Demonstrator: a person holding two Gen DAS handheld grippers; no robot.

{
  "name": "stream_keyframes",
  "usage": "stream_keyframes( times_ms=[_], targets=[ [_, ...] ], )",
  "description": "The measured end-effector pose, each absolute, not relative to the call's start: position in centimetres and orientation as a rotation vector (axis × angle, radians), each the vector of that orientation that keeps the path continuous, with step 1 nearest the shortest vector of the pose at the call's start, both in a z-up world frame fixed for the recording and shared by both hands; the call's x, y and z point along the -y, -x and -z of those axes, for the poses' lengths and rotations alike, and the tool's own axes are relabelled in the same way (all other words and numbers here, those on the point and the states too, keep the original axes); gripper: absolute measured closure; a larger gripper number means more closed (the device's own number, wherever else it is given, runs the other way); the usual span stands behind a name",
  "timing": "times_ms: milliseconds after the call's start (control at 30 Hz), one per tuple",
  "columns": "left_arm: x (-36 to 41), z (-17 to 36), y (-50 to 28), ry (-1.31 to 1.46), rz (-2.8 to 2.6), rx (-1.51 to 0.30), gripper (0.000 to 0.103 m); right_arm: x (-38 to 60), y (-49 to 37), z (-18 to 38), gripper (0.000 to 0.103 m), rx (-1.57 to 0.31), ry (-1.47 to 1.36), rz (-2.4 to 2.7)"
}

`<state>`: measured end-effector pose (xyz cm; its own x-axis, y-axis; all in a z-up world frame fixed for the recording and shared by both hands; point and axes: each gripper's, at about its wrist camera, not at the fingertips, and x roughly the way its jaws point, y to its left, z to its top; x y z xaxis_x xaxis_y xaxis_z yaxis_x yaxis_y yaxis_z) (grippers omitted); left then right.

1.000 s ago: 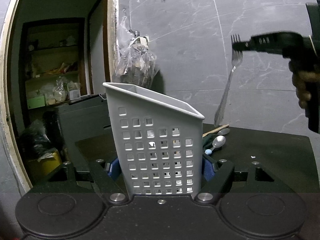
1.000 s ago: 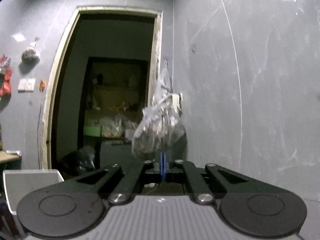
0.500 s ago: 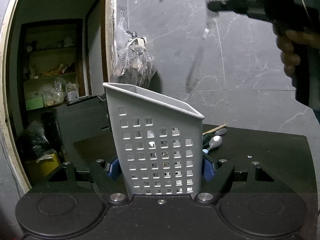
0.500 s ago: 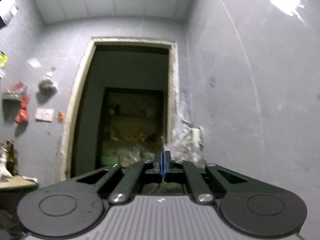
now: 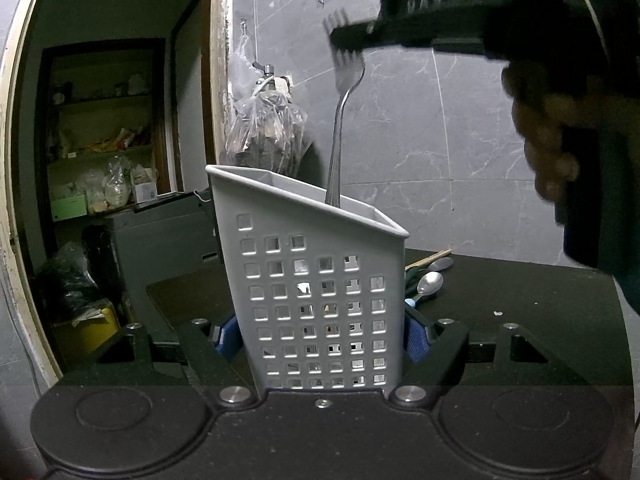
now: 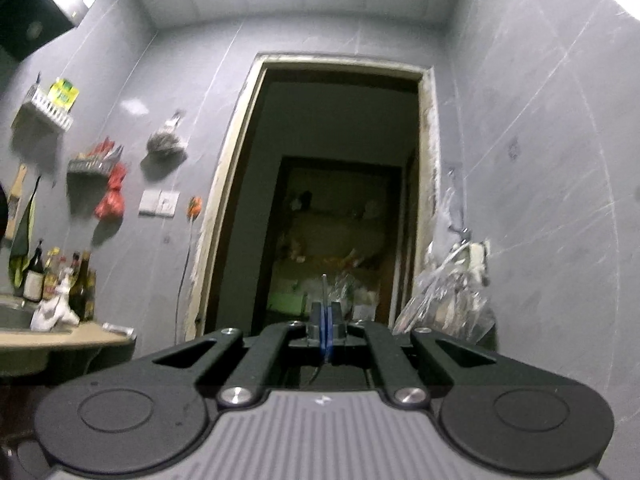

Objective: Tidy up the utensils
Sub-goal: 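Lower the fork into the caddy and open the right gripper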

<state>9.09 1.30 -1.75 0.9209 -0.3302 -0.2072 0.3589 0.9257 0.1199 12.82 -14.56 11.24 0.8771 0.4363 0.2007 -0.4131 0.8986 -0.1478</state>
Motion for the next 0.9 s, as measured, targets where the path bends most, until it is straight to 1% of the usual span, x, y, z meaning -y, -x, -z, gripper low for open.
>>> stream_keyframes(
  times_ms=[200, 400, 900],
  targets=[
    [-1.3, 1.8, -9.2, -0.157, 0.355, -0.185, 0.025, 13.1, -13.2, -9.5, 0.101, 0.163, 0.162, -0.469],
    [-1.3, 1.8, -9.2, -0.157, 0.355, -0.185, 0.025, 12.7, -13.8, -8.0, 0.101, 0.102, 0.164, -0.477],
    [-1.4, 1.9, -9.2, -0.160, 0.356, -0.183, 0.025, 12.3, -14.4, -6.0, 0.101, 0.017, 0.215, -0.511]
  ],
)
